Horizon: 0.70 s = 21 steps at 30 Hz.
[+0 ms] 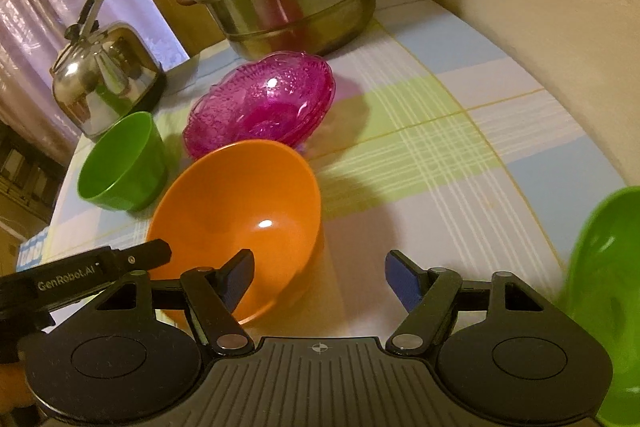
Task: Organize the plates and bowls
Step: 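Close both grippers on the rim of the orange bowl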
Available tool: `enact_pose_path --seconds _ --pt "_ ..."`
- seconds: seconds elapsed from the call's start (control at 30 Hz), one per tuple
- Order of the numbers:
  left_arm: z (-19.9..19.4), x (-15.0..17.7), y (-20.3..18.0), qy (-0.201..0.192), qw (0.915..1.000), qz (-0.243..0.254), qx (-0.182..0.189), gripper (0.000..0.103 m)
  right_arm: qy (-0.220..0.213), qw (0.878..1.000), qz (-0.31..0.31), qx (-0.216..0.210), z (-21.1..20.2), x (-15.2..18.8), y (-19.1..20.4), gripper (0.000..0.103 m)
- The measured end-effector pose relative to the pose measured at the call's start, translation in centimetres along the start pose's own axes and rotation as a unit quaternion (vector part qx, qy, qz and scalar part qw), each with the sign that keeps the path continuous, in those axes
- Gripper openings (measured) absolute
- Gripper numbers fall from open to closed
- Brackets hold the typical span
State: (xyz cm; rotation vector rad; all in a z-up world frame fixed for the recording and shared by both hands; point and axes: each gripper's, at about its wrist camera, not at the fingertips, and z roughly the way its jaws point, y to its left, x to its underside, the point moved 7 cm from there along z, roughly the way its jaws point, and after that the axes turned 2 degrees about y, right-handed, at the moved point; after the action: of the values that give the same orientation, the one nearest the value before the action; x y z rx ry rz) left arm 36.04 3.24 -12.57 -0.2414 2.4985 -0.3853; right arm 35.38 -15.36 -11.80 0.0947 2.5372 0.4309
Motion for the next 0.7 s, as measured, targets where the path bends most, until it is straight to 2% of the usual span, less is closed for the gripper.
enact_pose_path --seconds 0.03,0.13,0.27,0.33,0.53,0.7 --pt "0.3 -0.1 0.0 0.000 1.0000 0.001 -0.001 0.037 0.002 1.000 0.000 0.000 0.3 -0.2 0.0 0.061" --pt "0.8 -0.4 0.2 0.000 1.0000 0.002 0.000 0.034 0.005 1.000 0.001 0.000 1.0 -0.6 -0.1 0.057" --pt "1.3 -0.7 0.2 0.002 1.0000 0.006 0.000 0.024 0.010 1.000 0.001 0.004 1.9 -0.8 -0.2 0.049" --pt "1.3 -0.8 0.2 0.002 1.0000 0.009 0.001 0.020 0.011 1.000 0.003 0.002 2.0 -0.8 -0.2 0.037" --pt "1.5 -0.8 0.0 0.006 0.9999 0.014 0.007 0.011 0.015 1.000 0.000 -0.001 2.1 -0.9 0.2 0.017" --pt "1.3 -0.5 -0.3 0.007 0.9998 0.019 0.008 0.009 0.016 1.000 -0.004 0.003 2.0 -0.8 0.4 0.013"
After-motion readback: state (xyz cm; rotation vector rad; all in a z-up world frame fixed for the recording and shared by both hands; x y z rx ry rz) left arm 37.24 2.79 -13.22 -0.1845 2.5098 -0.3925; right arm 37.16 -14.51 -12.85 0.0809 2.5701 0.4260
